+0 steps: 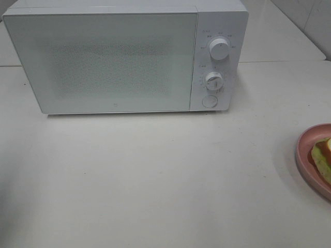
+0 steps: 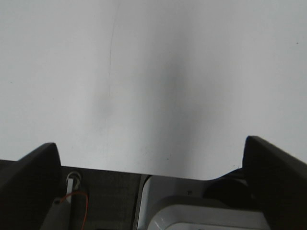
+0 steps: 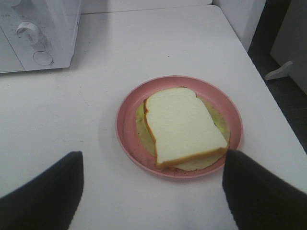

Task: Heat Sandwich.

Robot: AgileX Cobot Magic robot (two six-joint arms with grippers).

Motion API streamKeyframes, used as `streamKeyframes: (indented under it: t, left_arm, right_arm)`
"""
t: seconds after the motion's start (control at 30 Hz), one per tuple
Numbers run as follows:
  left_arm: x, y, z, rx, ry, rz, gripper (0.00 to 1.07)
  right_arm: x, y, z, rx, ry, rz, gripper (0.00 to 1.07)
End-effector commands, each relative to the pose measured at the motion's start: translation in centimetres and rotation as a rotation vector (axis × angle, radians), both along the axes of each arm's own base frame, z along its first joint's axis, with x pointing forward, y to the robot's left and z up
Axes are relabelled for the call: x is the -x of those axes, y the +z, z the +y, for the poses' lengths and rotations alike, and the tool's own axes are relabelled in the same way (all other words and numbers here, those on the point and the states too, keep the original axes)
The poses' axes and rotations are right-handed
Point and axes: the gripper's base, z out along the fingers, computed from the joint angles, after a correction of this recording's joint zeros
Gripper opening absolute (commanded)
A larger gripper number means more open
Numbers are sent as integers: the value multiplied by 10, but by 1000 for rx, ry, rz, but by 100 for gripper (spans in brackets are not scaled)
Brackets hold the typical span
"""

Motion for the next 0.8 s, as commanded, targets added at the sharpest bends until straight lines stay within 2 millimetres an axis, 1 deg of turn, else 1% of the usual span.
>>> streamKeyframes:
  t: [0.03, 0.07, 0.1, 0.13, 0.17, 0.23, 0.27, 0.33, 0.37, 0.4, 0.43, 0.5, 0.53, 0.63, 0.7, 0.77, 0.8]
  left_arm:
    - [22, 6, -1, -9, 2, -129, 97]
    - [29, 7, -2, -12, 1, -163, 97]
    - [42, 10, -3, -21, -10, -221, 97]
    - [48, 10, -3, -27, -18, -243, 97]
    - [48, 10, -3, -27, -18, -243, 97]
    - [62, 13, -4, -39, -30, -309, 97]
    - [76, 16, -5, -47, -32, -384, 97]
    - [87, 19, -6, -62, -44, -455, 97]
    - [87, 19, -6, -62, -44, -455, 97]
    - [94, 22, -6, -70, -51, -497, 97]
    - [105, 26, -7, -84, -59, -566, 97]
    - [117, 29, -8, -93, -60, -639, 97]
    - [117, 29, -8, -93, -60, -639, 97]
    - [139, 33, -10, -107, -58, -762, 97]
    - [142, 33, -9, -113, -57, -783, 97]
    - [154, 27, -10, -128, -56, -814, 97]
    - [157, 24, -9, -131, -56, -808, 97]
  right_arm:
    - [3, 0, 0, 6, 2, -33, 76]
    - [3, 0, 0, 6, 2, -33, 76]
    - [3, 0, 0, 6, 2, -33, 76]
    - [3, 0, 0, 6, 2, -33, 76]
    - [3, 0, 0, 6, 2, -33, 76]
    - [3, 0, 0, 6, 2, -33, 76]
    - [3, 0, 0, 6, 2, -33, 76]
    - [3, 0, 0, 6, 2, -33, 76]
    - [3, 0, 0, 6, 2, -33, 76]
    - [3, 0, 0, 6, 2, -33, 76]
    - [3, 0, 0, 6, 2, -33, 76]
    - [3, 0, 0, 6, 2, -33, 76]
    - [3, 0, 0, 6, 2, -33, 76]
    - [3, 0, 0, 6, 2, -33, 76]
    - [3, 0, 0, 6, 2, -33, 76]
    - [3, 0, 0, 6, 2, -33, 76]
    - [3, 0, 0, 6, 2, -33, 76]
